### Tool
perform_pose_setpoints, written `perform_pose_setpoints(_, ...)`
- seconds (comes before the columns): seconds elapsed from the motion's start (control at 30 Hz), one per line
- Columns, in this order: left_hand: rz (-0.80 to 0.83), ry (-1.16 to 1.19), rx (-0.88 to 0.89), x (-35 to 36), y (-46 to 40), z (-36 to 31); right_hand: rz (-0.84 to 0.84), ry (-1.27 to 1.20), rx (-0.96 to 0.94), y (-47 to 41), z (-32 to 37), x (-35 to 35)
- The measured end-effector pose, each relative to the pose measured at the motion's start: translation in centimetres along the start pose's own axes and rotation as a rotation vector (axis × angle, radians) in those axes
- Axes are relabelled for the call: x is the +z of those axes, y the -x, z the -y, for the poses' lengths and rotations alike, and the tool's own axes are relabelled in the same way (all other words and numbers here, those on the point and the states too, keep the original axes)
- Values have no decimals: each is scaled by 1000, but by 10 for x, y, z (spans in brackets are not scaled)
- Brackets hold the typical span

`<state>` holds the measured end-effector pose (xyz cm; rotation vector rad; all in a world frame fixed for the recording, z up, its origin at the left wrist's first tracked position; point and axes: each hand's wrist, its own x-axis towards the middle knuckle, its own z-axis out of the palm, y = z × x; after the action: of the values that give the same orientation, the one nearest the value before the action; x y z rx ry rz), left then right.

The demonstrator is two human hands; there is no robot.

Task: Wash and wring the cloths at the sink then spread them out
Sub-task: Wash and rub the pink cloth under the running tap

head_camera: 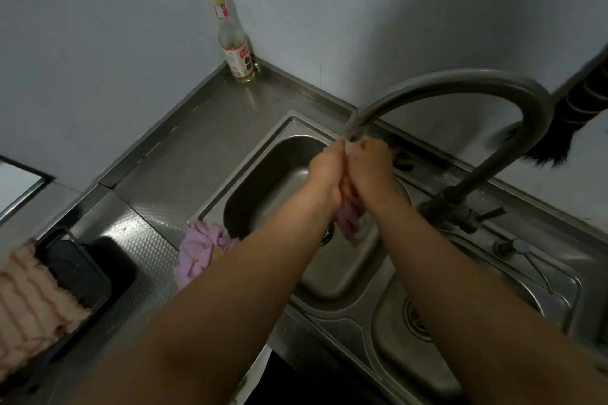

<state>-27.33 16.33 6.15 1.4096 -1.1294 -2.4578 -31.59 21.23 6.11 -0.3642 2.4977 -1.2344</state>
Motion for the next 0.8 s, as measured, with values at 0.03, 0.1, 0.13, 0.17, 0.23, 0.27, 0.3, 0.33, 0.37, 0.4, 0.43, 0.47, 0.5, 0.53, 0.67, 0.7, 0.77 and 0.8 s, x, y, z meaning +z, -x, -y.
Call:
perform_pose_setpoints(0.03, -5, 2, 6, 3, 4, 1, -3, -27, 36, -3, -3, -1)
perform_pose_setpoints(0.1, -72, -13, 33, -1, -1, -4, 69, -41, 26, 5, -6, 7)
perform_pose_setpoints(0.13, -92, -16, 36, -6, -6, -9, 102, -62, 3, 15, -4, 13)
perform_pose_setpoints(0.17, -93, -25, 4, -9, -9, -11, 105, -71, -9, 20, -4, 16)
perform_pose_setpoints(0.23, -41, -66, -109, -10, -4, -10, 34, 42, -55, 15, -3, 11)
perform_pose_setpoints(0.27, 13, -81, -138, -9, -2, -6, -20, 29, -21, 6, -6, 6)
perform_pose_setpoints(0.3, 46, -87, -165, -7, 0, -3, -52, -33, -3, -1, -7, 2)
perform_pose_setpoints(0.33, 59, -89, -172, -6, -1, -3, -42, -80, -8, 1, -5, 3)
perform_pose_setpoints(0.37, 36, -75, -160, -10, -3, -8, -10, -66, -37, 7, -2, 6)
perform_pose_setpoints(0.4, 0, -46, -133, -16, -8, -11, 42, -18, -63, 14, -2, 15)
perform_pose_setpoints(0.43, -10, -35, -118, -20, -12, -14, 85, 43, -105, 21, -1, 21)
perform_pose_setpoints(0.47, -5, -40, -115, -23, -13, -14, 99, 90, -116, 22, 0, 22)
perform_pose_setpoints(0.5, 19, -42, -135, -22, -10, -12, 79, 144, -113, 18, 0, 19)
perform_pose_setpoints(0.53, 52, -52, -174, -20, -6, -8, 50, 156, -76, 9, 0, 13)
perform_pose_setpoints(0.67, 79, -45, -117, -21, -10, -6, 54, 24, -79, 7, 4, 13)
perform_pose_setpoints(0.7, 86, -35, -87, -26, -12, -9, 57, 21, -122, 15, 6, 19)
perform_pose_setpoints(0.77, 142, -55, -96, -34, -13, -11, 47, 56, -140, 19, 7, 20)
perform_pose_setpoints(0.8, 186, -88, -150, -36, -10, -11, 55, 79, -92, 14, 5, 15)
